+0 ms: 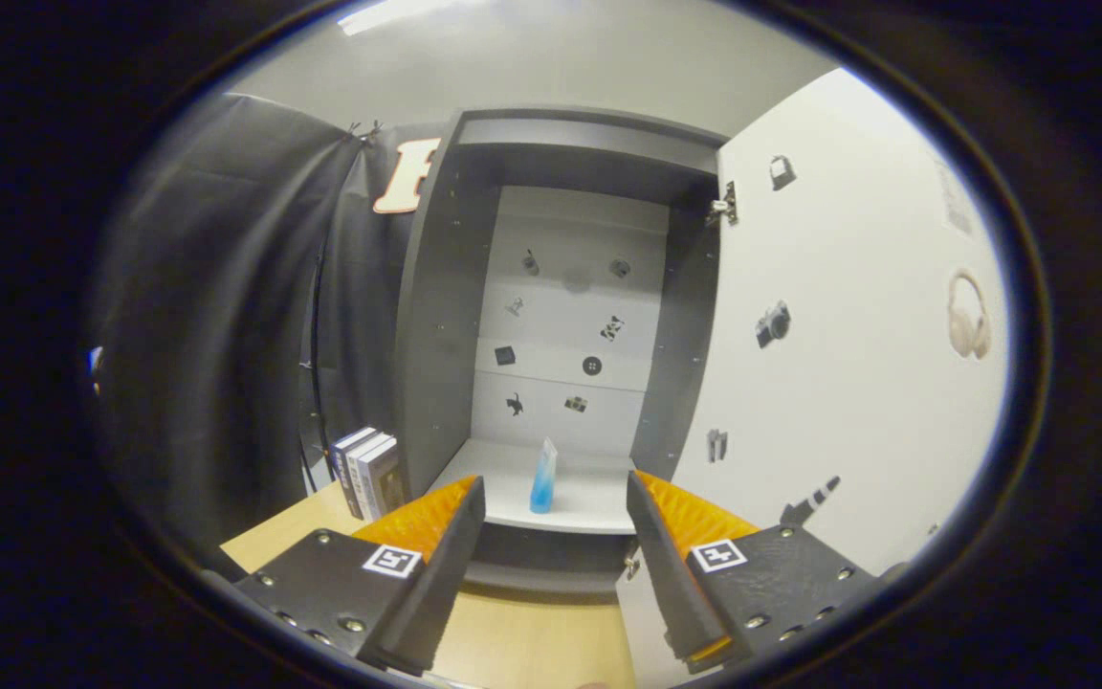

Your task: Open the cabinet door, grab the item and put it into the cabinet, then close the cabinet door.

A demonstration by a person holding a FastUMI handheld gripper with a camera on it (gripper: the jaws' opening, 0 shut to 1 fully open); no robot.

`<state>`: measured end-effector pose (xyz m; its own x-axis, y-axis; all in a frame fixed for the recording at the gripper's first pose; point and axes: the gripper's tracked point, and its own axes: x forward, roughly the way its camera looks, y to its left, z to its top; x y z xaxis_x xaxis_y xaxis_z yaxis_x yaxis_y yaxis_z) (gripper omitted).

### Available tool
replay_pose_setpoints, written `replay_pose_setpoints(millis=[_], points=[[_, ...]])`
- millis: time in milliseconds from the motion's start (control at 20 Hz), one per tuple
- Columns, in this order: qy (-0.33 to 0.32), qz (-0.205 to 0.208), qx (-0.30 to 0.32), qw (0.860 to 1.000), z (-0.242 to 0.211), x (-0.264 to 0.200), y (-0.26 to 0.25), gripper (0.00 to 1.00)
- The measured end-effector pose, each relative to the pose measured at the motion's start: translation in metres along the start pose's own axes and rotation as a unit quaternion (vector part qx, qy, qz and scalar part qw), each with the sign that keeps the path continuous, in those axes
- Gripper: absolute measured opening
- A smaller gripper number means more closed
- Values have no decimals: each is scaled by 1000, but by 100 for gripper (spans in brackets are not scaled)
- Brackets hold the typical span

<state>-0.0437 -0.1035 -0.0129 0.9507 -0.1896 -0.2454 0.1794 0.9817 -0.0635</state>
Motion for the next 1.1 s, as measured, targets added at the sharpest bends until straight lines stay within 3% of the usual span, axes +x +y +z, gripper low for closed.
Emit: replay_pose_setpoints(millis=[400,850,1100], points=[[16,-55,24,998,-41,-75,-43,87],[30,-197,70,977,-65,-150,-157,87],[43,-257,70,963,-76,-158,-211,87]])
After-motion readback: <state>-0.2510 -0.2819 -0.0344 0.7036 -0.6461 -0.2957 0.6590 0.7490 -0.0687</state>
